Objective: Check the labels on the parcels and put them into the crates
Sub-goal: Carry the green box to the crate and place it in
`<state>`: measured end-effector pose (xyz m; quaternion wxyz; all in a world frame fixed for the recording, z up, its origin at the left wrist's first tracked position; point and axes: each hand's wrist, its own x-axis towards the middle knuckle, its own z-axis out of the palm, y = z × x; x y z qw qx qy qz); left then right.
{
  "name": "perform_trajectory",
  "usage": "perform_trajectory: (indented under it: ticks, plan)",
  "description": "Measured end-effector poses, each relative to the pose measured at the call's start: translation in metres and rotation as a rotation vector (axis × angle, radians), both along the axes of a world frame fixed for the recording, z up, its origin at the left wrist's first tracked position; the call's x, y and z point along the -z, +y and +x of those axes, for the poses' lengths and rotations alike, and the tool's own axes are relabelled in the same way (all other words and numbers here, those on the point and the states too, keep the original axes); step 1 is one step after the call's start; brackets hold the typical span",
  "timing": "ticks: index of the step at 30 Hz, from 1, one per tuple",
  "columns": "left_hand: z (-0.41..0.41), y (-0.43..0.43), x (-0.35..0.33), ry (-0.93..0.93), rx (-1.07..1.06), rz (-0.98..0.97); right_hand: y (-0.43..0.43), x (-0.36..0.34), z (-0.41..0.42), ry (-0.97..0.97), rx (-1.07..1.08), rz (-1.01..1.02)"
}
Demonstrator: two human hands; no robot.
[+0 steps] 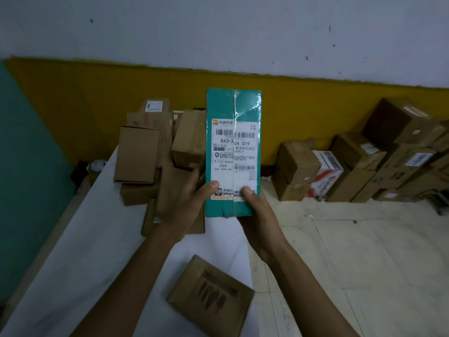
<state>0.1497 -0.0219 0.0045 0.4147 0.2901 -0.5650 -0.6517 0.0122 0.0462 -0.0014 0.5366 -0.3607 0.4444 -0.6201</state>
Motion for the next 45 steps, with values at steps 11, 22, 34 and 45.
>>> perform_trajectory:
  ticks: [11,22,34,45]
  plan:
    - [-0.027,0.030,-0.008,0.050,-0.002,0.008,0.010,-0.003,-0.026,0.242,0.059,-0.026]
    - [-0.063,0.066,0.002,0.119,-0.282,-0.005,0.030,-0.012,-0.065,0.162,0.039,-0.109]
    - [0.025,0.168,0.015,0.008,-0.919,-0.015,0.053,0.006,0.025,0.149,-0.390,-0.082]
    - [0.170,0.401,0.017,0.015,-1.619,-0.015,0.210,0.012,0.234,0.124,-1.030,-0.188]
